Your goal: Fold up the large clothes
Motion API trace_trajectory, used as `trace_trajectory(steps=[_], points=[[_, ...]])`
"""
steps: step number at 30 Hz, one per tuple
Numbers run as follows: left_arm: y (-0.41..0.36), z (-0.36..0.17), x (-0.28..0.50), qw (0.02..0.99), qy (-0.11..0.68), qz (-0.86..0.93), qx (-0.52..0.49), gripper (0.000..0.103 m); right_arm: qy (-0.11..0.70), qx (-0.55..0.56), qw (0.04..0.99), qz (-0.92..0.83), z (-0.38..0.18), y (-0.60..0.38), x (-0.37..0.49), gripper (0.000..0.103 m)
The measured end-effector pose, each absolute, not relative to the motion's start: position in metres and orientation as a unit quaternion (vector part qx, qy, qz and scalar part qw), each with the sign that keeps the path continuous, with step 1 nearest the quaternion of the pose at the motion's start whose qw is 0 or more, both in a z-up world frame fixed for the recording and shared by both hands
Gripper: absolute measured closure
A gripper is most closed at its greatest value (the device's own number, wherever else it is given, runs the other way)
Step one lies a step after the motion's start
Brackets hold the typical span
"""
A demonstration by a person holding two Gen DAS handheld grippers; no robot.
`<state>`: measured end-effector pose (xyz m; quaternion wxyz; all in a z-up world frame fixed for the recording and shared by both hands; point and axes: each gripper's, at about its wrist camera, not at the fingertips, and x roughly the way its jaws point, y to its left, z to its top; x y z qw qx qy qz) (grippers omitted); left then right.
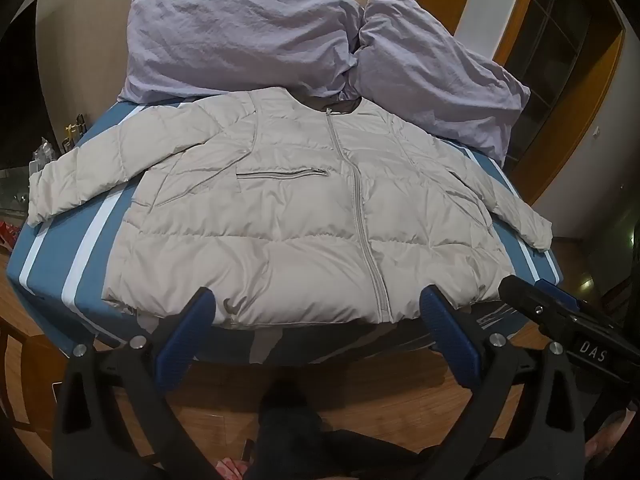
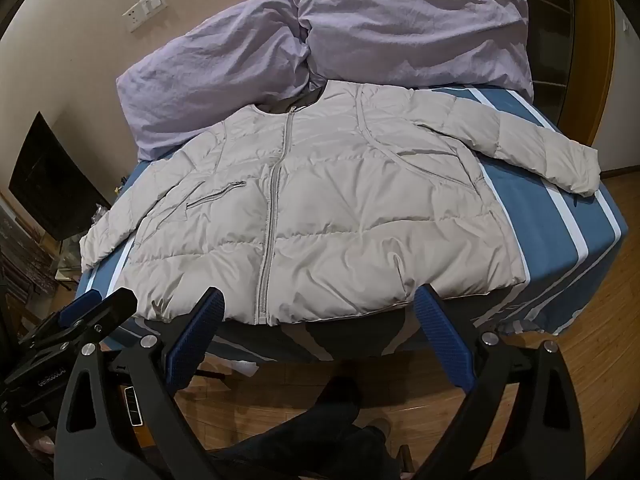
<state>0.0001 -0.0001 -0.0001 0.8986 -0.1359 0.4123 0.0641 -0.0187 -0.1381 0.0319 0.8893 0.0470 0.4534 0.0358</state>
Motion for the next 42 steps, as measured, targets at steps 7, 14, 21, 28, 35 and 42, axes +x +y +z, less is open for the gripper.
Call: trace_trajectory(steps=[7,14,21,28,35,42], points=[[0.0,0.001,0.0,0.898,0.412,0.066,-0.139,0.002,0.452,0.044,0.89,0.036,0.033,-0.138,-0.019,0.006],[0.0,0.0,0.0,0.898,0.413,0.063,-0.137,0.002,0.455,0.045,0.889,0.034,0.031,-0.138,-0.018,0.006],[0.0,0.001,-0.001,0.898,0.413,0.063,-0.138,0.002,0.454,0.045,0.889,0.034,0.031,-0.138,-0.018,0.006],[0.005,0.0,-0.001,0.898,0.413,0.063,-0.138,0.002,0.454,0.045,0.889,0.034,0.031,-0.139,-0.018,0.006],[0.009,0.0,-0.003,0.898,0.413,0.062,-0.137,0.002,0.454,0.045,0.889,0.034,0.031,-0.139,-0.018,0.006],[0.005,0.0,-0.001,0.898,0.413,0.063,-0.138,0.002,0.454,0.044,0.889,0.034,0.032,-0.139,-0.019,0.006]])
